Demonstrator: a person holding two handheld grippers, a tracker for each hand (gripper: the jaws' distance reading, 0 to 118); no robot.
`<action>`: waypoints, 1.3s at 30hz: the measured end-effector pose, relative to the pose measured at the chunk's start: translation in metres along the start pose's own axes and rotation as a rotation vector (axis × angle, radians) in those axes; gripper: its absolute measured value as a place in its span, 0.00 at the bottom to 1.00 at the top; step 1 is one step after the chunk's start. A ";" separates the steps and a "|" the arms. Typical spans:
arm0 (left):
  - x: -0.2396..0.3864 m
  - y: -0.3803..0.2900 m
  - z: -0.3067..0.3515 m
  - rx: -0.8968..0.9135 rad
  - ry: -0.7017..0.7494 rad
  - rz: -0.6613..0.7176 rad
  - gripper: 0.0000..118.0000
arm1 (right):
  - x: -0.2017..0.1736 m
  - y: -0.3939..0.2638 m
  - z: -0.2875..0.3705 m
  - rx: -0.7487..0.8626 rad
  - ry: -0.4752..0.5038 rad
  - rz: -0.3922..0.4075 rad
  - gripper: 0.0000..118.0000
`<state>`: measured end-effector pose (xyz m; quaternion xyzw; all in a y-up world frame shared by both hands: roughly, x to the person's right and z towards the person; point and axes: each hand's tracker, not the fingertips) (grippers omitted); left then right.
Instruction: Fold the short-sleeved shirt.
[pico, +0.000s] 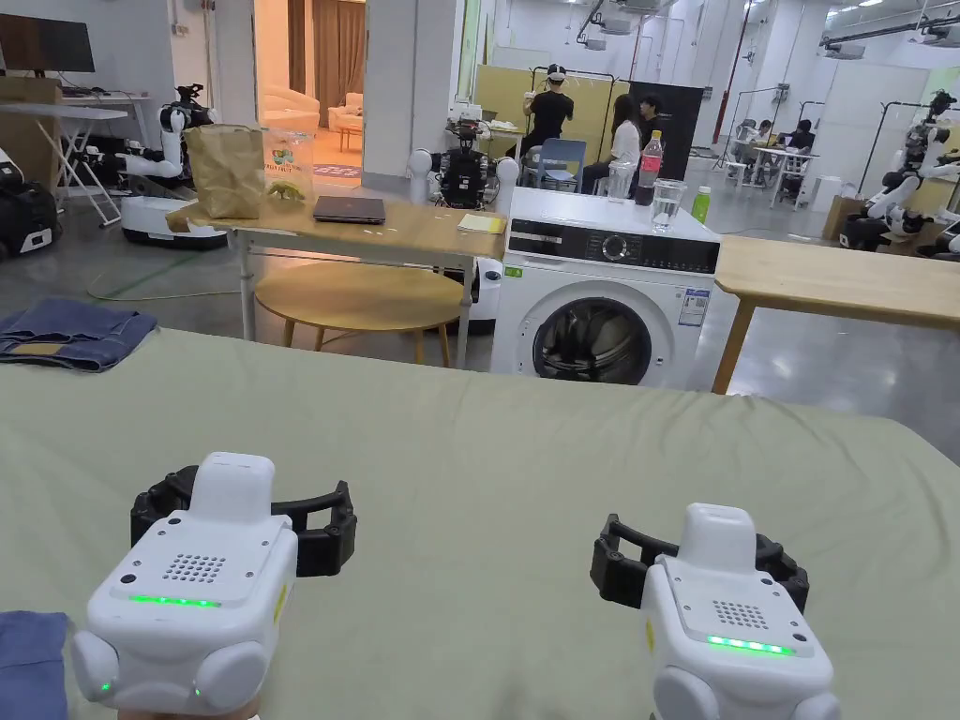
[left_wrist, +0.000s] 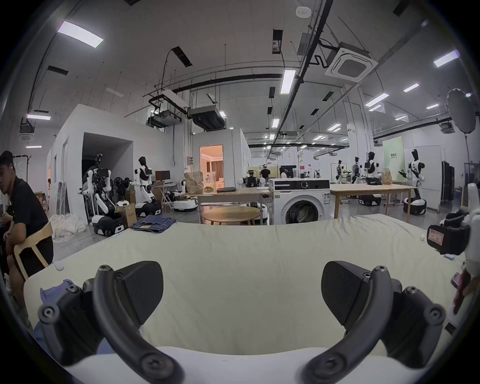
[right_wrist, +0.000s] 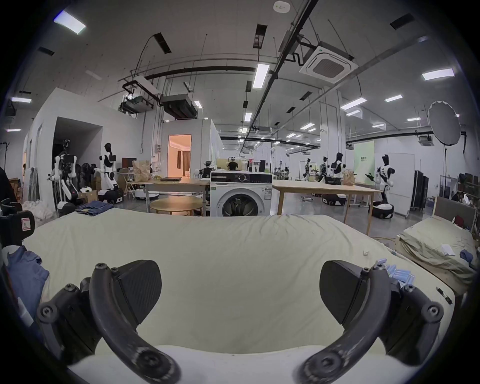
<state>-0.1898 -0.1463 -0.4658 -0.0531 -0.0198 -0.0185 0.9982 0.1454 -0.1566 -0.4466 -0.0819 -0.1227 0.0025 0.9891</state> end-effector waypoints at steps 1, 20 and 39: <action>0.000 0.000 0.000 0.000 0.000 0.004 1.00 | 0.000 0.000 0.000 -0.001 0.000 -0.004 1.00; -0.001 0.004 0.004 0.006 0.020 0.017 1.00 | -0.001 0.001 0.003 0.022 -0.009 -0.004 1.00; 0.010 0.008 0.007 0.030 0.003 -0.016 0.26 | -0.001 0.007 0.008 0.046 -0.025 -0.005 0.22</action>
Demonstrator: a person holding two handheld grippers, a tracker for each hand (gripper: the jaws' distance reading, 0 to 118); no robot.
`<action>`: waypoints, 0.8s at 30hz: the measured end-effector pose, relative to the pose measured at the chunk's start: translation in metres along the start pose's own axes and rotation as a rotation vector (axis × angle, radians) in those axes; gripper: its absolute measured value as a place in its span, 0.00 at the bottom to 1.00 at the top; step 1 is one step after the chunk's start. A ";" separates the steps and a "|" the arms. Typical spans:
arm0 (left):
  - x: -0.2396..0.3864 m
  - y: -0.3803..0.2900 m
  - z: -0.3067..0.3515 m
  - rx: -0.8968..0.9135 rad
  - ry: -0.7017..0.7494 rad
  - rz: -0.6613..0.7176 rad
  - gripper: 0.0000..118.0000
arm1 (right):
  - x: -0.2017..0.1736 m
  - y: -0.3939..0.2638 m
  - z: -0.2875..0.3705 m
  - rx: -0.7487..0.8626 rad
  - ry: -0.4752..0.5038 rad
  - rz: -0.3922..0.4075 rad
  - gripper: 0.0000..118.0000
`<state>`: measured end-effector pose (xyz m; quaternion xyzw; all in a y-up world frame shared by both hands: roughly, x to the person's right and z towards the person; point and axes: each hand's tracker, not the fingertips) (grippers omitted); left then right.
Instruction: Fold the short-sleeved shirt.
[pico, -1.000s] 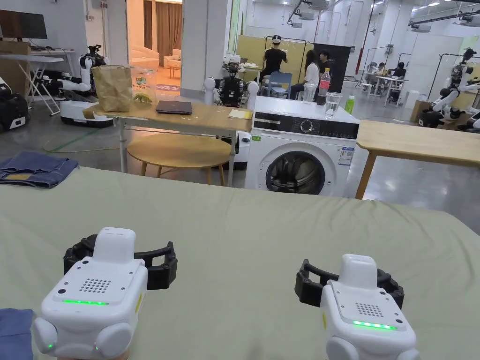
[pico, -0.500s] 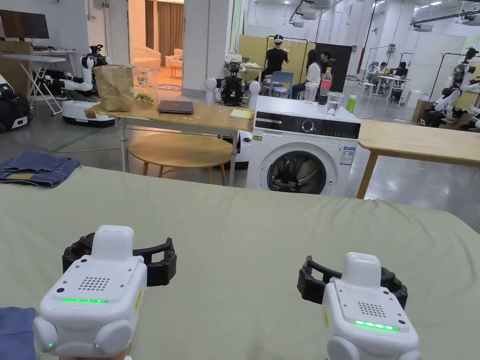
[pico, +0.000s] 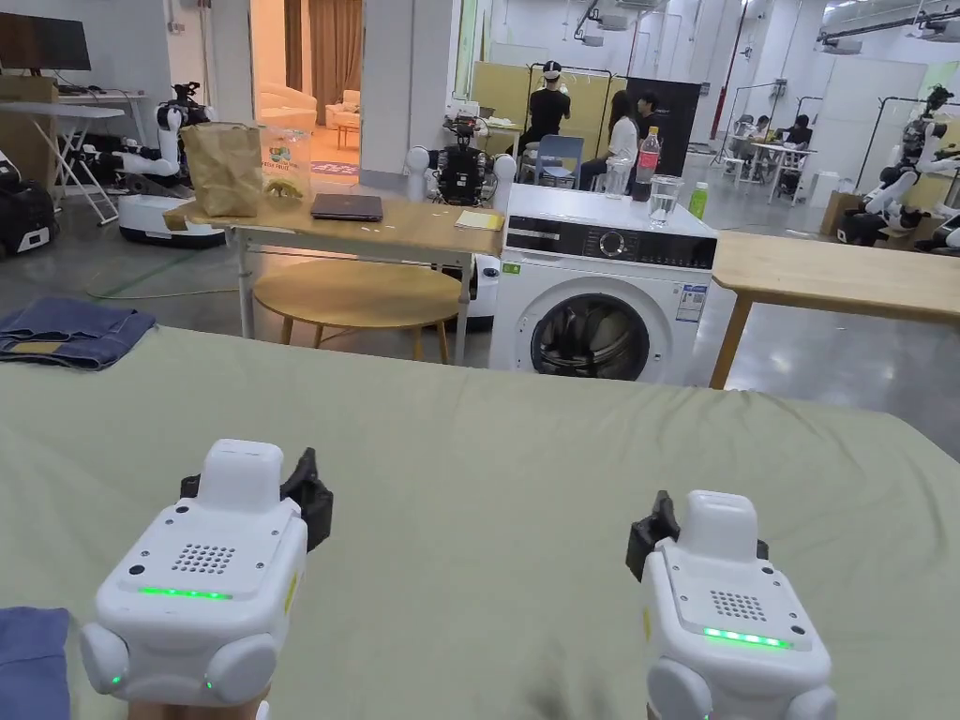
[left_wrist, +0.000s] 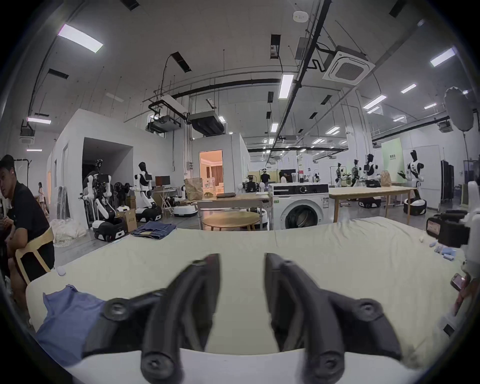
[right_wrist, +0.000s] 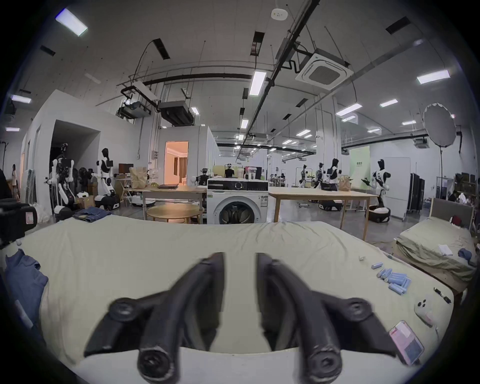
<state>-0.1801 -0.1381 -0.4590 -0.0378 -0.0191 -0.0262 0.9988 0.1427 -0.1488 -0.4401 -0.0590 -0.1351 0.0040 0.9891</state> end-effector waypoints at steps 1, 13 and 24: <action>0.001 0.000 0.000 -0.004 0.004 -0.002 0.20 | 0.002 0.000 0.000 0.001 0.000 -0.019 0.15; 0.000 0.003 0.007 0.042 0.042 0.000 0.00 | 0.006 0.007 0.008 0.040 0.011 -0.081 0.00; -0.067 0.007 0.032 -0.004 0.167 0.022 0.00 | -0.065 0.015 0.014 0.034 0.144 -0.006 0.00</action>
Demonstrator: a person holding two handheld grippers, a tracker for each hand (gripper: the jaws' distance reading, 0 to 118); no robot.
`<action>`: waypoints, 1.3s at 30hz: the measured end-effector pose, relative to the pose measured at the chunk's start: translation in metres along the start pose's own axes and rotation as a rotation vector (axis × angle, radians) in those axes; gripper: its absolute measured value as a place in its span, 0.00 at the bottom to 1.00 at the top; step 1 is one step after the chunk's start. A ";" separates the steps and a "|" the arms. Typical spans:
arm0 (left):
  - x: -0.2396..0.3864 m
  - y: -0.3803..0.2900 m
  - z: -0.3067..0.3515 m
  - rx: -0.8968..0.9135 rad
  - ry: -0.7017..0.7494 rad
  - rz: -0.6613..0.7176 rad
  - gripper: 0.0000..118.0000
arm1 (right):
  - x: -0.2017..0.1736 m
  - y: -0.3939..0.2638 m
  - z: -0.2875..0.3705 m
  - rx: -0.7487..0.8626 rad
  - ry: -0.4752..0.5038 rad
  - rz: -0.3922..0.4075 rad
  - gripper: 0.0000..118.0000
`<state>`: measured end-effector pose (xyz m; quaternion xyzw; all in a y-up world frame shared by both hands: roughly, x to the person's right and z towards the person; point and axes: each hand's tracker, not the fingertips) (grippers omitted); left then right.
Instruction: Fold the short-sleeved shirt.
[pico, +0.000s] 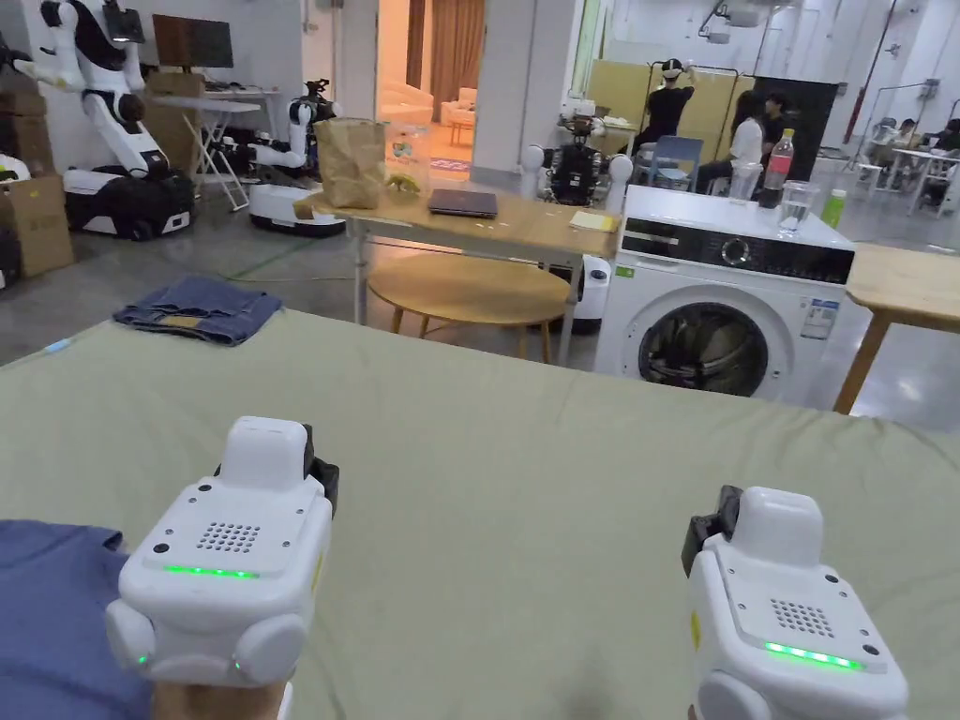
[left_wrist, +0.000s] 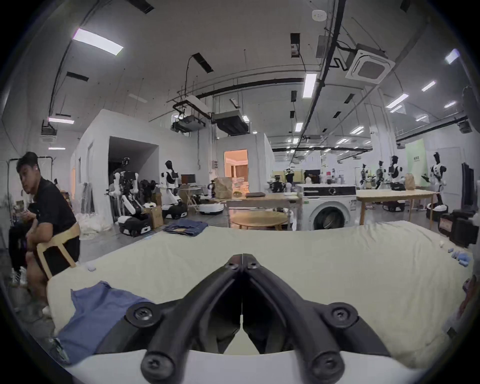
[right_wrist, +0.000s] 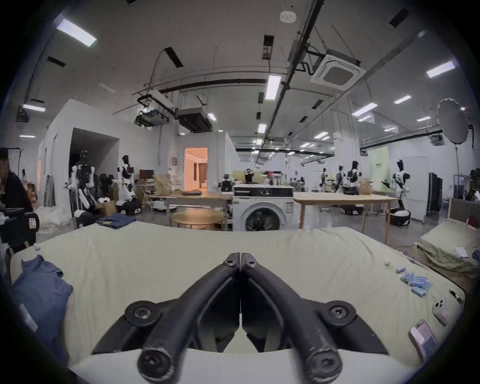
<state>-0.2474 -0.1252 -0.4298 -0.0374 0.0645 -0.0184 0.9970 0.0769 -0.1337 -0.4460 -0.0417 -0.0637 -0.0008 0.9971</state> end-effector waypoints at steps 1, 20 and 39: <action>-0.010 0.001 0.003 -0.009 0.033 -0.015 0.00 | -0.011 0.001 0.000 0.008 0.027 -0.004 0.00; -0.188 -0.046 -0.013 -0.714 0.053 0.202 0.00 | -0.138 -0.026 0.006 -0.101 0.343 0.062 0.00; -0.146 -0.131 -0.068 -1.024 0.094 0.188 0.38 | -0.109 -0.039 -0.004 -0.183 0.292 0.074 0.00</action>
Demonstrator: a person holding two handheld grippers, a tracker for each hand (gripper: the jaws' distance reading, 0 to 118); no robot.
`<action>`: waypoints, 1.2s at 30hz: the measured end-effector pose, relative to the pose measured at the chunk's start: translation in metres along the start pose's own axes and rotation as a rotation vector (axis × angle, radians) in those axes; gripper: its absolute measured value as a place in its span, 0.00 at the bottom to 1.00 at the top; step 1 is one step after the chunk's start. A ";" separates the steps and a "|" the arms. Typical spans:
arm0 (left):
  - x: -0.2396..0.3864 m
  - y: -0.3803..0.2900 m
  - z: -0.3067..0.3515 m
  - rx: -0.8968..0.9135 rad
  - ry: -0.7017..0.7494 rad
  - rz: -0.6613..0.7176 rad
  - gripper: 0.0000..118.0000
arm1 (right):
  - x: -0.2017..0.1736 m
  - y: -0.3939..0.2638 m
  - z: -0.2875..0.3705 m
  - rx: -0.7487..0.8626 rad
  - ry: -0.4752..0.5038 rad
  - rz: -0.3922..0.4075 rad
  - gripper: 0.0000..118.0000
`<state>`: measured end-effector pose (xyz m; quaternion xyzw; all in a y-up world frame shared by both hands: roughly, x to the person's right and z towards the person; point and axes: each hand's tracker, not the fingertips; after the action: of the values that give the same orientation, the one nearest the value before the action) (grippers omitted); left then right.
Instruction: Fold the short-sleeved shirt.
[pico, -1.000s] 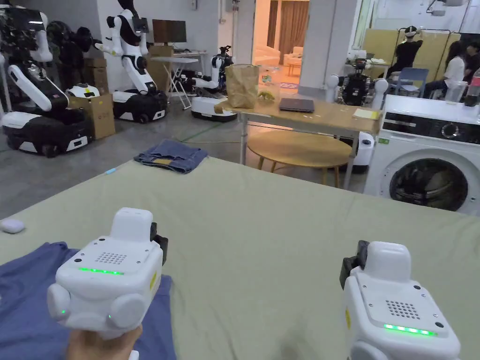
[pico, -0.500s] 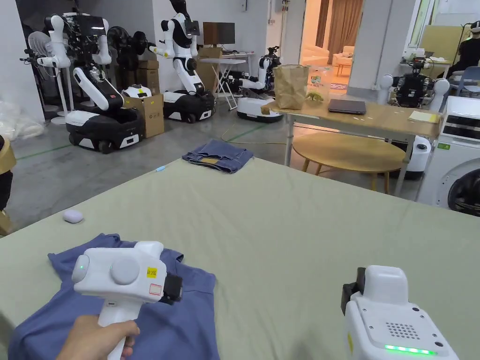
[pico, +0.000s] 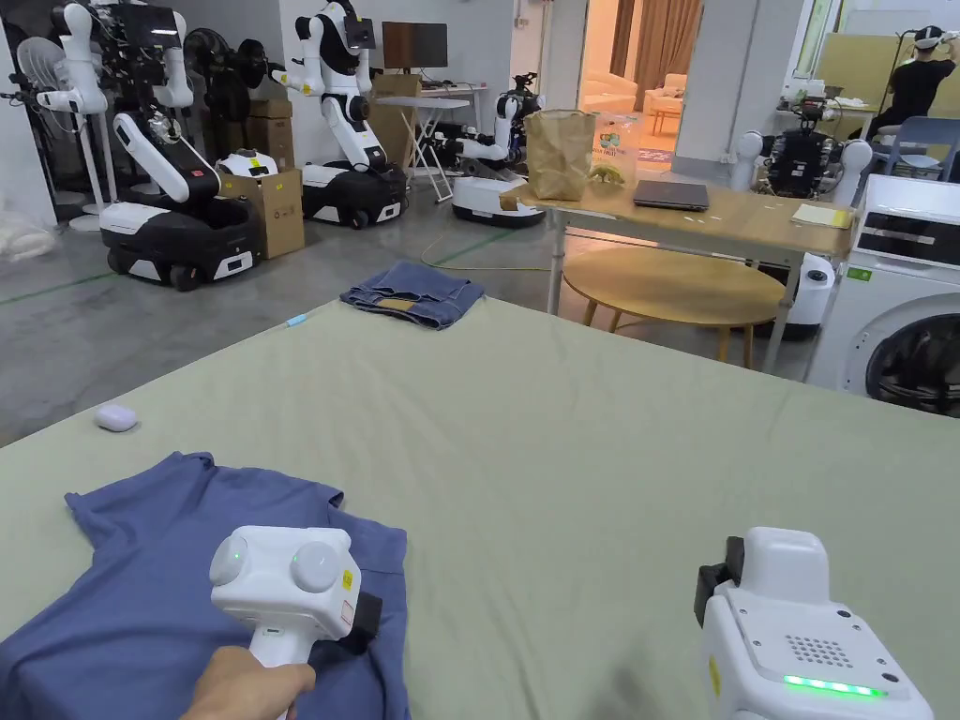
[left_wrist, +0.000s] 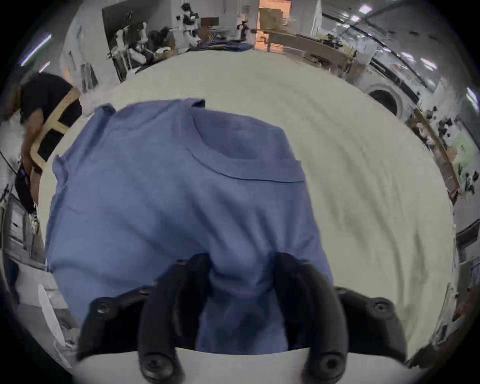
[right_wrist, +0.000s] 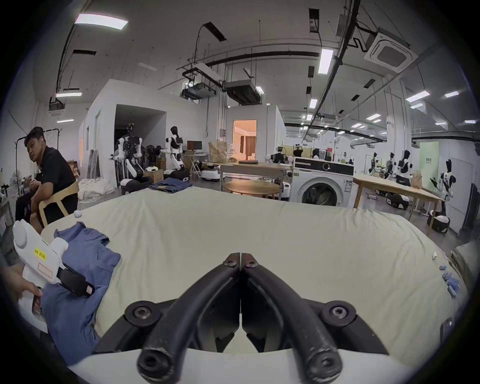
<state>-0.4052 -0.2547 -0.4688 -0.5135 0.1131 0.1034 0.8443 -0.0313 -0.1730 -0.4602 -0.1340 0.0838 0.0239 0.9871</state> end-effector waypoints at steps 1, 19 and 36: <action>0.001 0.000 0.001 0.002 -0.008 -0.010 0.29 | 0.001 0.000 0.001 0.000 -0.001 0.000 0.00; -0.024 0.017 0.092 0.377 -0.137 0.004 0.01 | 0.026 0.009 0.013 0.025 -0.041 -0.036 0.00; 0.155 0.097 0.224 0.594 -0.461 -0.268 0.01 | 0.110 0.034 0.059 0.108 -0.197 -0.059 0.00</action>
<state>-0.2666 -0.0027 -0.4965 -0.2207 -0.1223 0.0675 0.9653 0.0836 -0.1215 -0.4320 -0.0802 -0.0165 0.0032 0.9966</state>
